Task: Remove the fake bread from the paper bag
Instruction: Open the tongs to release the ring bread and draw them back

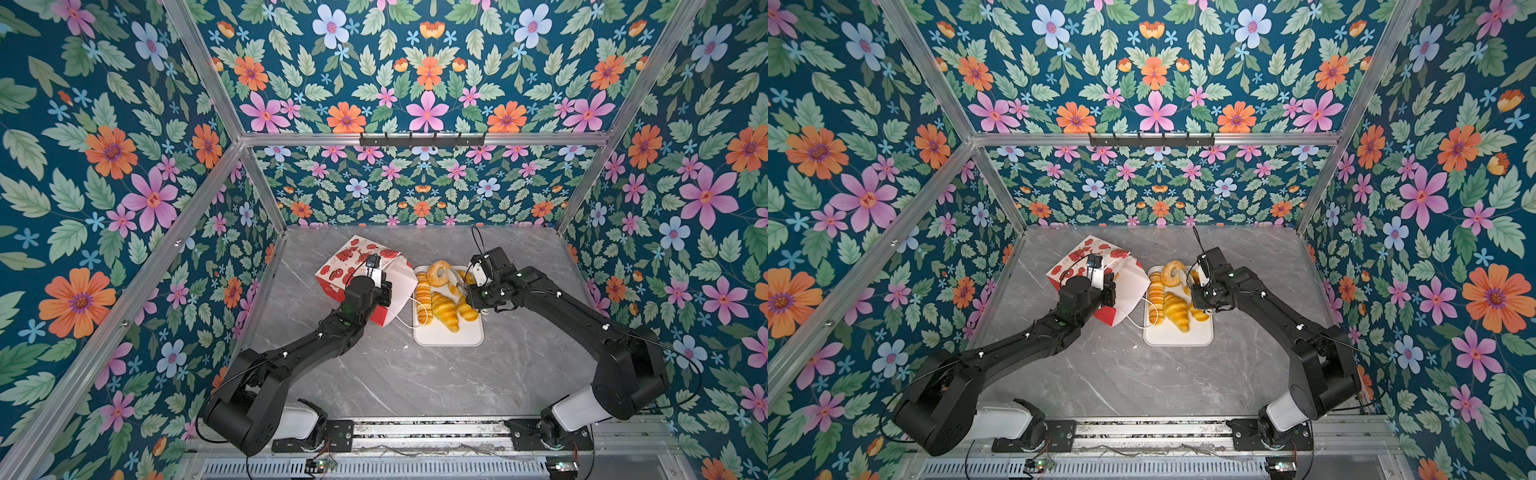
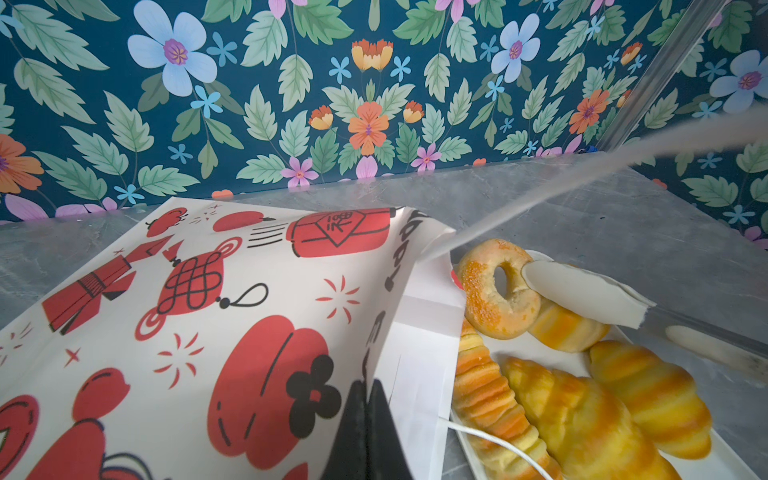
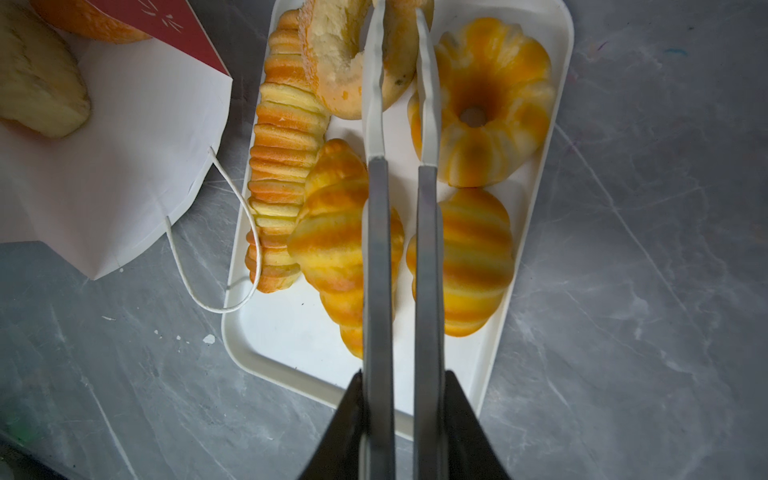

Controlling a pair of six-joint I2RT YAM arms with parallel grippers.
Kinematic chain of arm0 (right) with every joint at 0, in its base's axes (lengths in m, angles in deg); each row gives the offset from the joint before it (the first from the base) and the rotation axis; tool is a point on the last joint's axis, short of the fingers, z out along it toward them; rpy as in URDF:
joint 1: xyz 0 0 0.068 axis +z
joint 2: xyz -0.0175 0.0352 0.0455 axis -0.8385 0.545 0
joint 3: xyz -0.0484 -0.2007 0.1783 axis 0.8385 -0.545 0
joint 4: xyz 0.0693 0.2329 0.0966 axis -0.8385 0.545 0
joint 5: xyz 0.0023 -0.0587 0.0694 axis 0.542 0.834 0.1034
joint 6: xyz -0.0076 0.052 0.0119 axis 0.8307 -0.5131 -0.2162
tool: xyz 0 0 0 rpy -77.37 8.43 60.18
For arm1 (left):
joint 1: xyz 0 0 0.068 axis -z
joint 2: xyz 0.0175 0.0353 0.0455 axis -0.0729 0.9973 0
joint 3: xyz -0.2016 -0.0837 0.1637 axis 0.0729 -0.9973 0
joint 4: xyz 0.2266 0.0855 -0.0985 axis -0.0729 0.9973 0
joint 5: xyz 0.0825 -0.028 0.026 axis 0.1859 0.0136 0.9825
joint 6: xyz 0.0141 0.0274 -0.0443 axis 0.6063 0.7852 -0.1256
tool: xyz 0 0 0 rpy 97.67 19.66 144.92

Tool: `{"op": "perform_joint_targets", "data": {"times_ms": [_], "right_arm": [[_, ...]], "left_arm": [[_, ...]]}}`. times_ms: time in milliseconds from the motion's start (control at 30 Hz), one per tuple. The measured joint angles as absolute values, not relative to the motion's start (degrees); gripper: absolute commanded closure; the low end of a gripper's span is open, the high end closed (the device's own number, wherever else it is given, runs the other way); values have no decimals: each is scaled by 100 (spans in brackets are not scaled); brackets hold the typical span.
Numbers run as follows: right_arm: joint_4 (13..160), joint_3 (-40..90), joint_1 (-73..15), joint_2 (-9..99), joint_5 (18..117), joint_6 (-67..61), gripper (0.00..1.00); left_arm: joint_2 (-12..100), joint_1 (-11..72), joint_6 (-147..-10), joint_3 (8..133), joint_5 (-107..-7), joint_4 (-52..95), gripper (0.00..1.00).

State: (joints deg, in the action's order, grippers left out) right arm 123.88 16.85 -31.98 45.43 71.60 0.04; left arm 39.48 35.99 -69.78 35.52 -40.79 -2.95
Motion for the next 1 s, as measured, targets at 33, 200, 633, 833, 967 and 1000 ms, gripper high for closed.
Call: {"op": "perform_joint_targets", "data": {"times_ms": [33,200,633,833,967,1000], "right_arm": [[12397,1700,-3198,4563,7162,21,96],[12432,1753,-3203,4637,7162,52,95],[12688,1818,-3201,4568,7182,137,82],[12679,1823,-3203,4565,7169,133,70],[12653,1851,-3203,4570,7166,124,69],[12649,1866,-3203,4570,7169,113,68]], "left_arm": [[3948,3599,-6978,3550,-4079,-302,100],[3944,3595,-6981,3544,-4077,-313,100],[3913,3582,-6992,3533,-4074,-330,100],[3974,3573,-6992,3555,-4098,-398,100],[3939,3573,-6992,3555,-4096,-394,100],[3919,3571,-6989,3552,-4094,-394,100]]}}
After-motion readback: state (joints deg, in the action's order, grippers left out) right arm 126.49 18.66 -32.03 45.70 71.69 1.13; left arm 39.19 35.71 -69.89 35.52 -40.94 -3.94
